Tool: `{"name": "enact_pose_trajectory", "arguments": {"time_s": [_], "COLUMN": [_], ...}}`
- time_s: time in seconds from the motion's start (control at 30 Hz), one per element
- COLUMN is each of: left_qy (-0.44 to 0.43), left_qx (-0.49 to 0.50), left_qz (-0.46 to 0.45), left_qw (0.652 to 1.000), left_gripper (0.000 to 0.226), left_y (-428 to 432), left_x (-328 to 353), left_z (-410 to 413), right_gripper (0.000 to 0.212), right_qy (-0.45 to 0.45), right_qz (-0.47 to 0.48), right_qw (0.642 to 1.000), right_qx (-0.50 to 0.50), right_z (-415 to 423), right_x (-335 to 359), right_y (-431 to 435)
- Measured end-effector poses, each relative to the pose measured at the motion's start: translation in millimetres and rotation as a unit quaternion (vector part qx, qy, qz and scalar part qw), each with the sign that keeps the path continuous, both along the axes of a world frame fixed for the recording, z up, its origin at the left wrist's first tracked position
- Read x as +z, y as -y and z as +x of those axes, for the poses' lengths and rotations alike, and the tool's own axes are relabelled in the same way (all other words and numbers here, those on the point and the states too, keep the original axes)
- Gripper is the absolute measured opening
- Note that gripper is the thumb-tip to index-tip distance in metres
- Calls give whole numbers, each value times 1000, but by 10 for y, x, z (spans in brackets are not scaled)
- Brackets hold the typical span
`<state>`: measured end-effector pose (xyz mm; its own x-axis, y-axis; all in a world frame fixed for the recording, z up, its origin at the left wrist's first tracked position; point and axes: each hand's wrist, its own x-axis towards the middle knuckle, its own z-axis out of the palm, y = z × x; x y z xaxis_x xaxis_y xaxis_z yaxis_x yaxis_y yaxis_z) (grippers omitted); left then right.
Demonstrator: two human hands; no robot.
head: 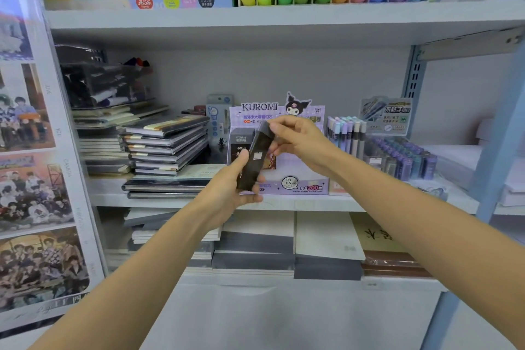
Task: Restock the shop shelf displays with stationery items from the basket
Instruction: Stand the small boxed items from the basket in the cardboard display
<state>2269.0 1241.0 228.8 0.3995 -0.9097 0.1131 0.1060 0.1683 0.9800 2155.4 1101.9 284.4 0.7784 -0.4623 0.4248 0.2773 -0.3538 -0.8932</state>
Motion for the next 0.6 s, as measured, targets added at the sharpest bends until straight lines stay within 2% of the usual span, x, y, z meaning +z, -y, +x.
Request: {"name": "enact_pose_trajectory", "arguments": {"time_s": [0.07,0.17,0.3,0.37,0.47,0.53,0.6], "left_qy": [20,100,216,329,541,627,679], "left_qx": [19,84,159,210,258,245,228], "left_qz": [-24,-34,-32,-44,-57,-42,-8], "left_qw": [999,991,963,920,799,738,698], "left_gripper": [35,23,39,42,38,42,50], "left_y": [18,37,22,-11,-70,-79,-68], "left_x": [3,12,-39,-118,-294,-420,-527], "left_z": [-30,-96,-114,-92,-74,-63,-63], "right_gripper": [32,35,34,31,29,27,27], "right_qy": [-7,-11,10,46,77,66,49], "right_qz": [15,1,-14,-15,-54,-101,-135], "right_qw": [1000,1000,996,989,974,966,961], "right_qx": [19,-2,-83,-139,-208,-230,-238], "right_z": [-25,-32,-36,-64,-101,-95,-55], "right_x": [12,10,35,74,107,82,34], "right_y": [-37,-69,-17,50,150,173,168]}}
